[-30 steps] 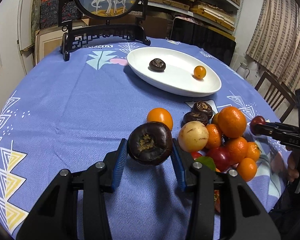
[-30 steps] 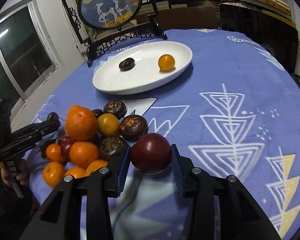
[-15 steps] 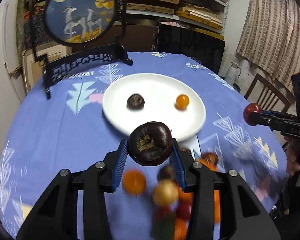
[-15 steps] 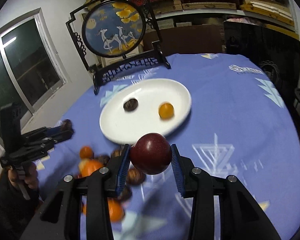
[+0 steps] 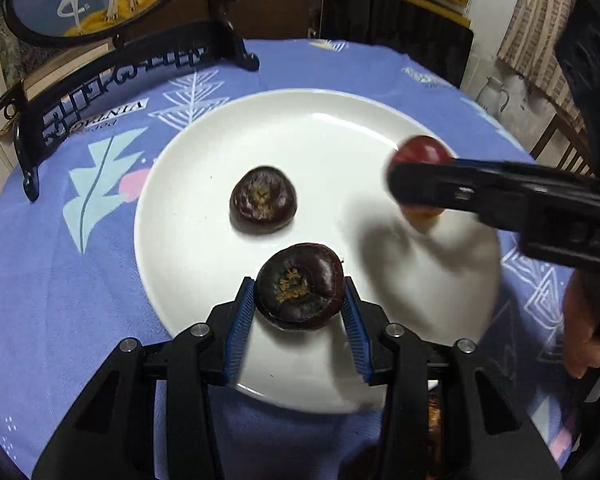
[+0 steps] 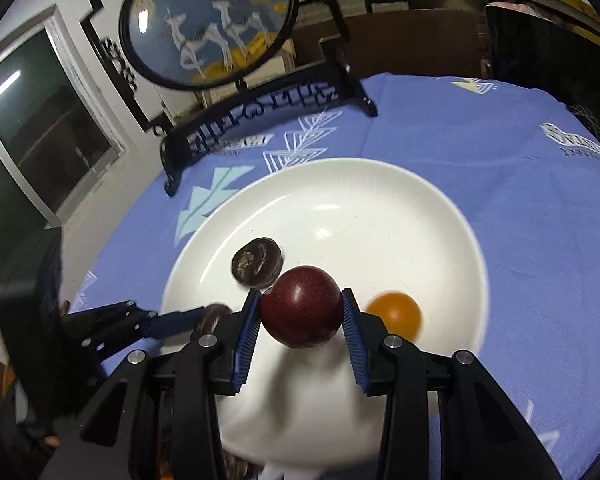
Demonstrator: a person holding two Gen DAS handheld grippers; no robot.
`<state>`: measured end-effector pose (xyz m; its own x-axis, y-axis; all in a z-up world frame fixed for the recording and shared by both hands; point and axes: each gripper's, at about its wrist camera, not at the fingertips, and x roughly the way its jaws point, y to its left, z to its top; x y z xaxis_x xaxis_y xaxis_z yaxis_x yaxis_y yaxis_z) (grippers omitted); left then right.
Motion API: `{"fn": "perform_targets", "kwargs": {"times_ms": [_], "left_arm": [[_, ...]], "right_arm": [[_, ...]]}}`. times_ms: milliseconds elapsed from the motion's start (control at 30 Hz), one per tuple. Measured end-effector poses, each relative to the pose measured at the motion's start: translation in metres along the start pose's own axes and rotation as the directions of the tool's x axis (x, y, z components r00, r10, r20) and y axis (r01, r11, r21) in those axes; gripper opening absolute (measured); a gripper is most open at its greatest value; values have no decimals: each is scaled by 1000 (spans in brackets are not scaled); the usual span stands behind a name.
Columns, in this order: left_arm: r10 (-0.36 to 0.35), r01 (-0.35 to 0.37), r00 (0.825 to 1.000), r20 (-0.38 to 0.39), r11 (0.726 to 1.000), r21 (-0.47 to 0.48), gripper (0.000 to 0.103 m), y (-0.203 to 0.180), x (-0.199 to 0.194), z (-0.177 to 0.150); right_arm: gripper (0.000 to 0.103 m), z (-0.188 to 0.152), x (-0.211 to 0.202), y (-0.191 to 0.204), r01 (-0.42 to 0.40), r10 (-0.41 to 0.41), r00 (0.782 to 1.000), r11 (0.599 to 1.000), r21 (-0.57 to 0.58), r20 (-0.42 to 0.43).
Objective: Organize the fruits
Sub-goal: 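Place the dark fruit and red plum on the white plate, opening both tools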
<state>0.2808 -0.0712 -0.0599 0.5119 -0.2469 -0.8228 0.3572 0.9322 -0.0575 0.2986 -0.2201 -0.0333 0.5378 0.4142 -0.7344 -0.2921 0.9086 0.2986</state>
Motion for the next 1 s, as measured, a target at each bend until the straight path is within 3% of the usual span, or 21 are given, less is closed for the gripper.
{"fn": "perform_targets", "kwargs": {"times_ms": [33, 167, 267, 367, 500, 700, 1000], "left_arm": [[8, -8, 1000, 6, 1000, 7, 43, 0, 1, 0], [9, -8, 999, 35, 1000, -11, 65, 4, -6, 2], [10, -8, 998, 69, 1000, -25, 66, 7, -21, 0], [14, -13, 994, 106, 1000, -14, 67, 5, -44, -11], [16, -18, 989, 146, 1000, 13, 71, -2, -76, -38], [3, -8, 989, 151, 1000, 29, 71, -9, -113, -99], [-16, 0, 988, 154, 995, 101, 71, -41, -150, -190]], "right_arm": [[41, 2, 8, 3, 3, -3, 1000, 1000, -11, -7], [50, 3, 12, 7, 37, -36, 999, 999, -34, 27], [51, -2, -6, 9, 65, -61, 995, 996, -53, 76], [52, -19, -37, 7, 37, -32, 993, 998, -43, 114], [56, -57, -71, 5, 44, -37, 991, 998, -48, 126], [56, -123, -100, 1, 72, -70, 995, 997, -34, 72], [57, -205, -134, -7, 78, -80, 994, 996, 38, 70]]}}
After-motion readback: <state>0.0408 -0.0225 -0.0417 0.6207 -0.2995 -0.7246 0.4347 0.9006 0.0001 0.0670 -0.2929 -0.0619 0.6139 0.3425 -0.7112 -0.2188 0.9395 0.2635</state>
